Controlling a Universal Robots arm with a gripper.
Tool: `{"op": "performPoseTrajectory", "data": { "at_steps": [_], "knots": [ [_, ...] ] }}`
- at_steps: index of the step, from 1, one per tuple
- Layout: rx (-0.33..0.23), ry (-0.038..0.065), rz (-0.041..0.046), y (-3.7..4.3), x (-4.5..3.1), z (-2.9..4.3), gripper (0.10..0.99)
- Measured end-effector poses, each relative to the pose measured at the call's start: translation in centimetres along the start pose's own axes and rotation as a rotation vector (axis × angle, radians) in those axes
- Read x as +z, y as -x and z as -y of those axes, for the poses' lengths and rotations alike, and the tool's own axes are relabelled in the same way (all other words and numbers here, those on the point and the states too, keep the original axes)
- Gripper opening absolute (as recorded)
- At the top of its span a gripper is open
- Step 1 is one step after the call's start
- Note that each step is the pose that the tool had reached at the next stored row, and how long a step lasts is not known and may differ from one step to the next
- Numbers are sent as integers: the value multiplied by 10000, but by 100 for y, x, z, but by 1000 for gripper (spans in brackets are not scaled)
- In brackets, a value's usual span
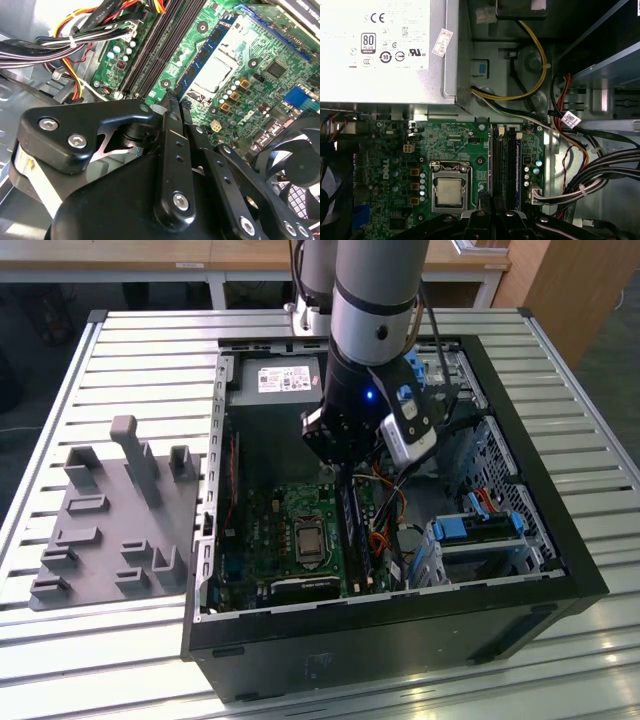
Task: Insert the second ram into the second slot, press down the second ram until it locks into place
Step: 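Press down the second ram until it locks into place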
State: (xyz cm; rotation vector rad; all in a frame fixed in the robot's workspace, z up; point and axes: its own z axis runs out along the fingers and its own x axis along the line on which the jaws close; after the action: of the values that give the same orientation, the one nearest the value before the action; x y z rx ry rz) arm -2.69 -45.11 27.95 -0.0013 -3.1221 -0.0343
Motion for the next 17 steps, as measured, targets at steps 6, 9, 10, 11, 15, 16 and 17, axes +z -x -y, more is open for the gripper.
{"op": "performPoseTrajectory", "data": {
  "at_steps": [6,9,10,11,15,16,17],
  "knots": [
    [0,-2,0,0,17,1,137],
    [0,0,0,0,25,0,137],
    [0,1,0,0,27,1,137],
    [0,0,0,1,30,1,137],
    [1,0,0,1,51,2,137],
    [1,0,0,1,59,2,137],
    [2,0,0,1,66,3,137]
  ]
}}
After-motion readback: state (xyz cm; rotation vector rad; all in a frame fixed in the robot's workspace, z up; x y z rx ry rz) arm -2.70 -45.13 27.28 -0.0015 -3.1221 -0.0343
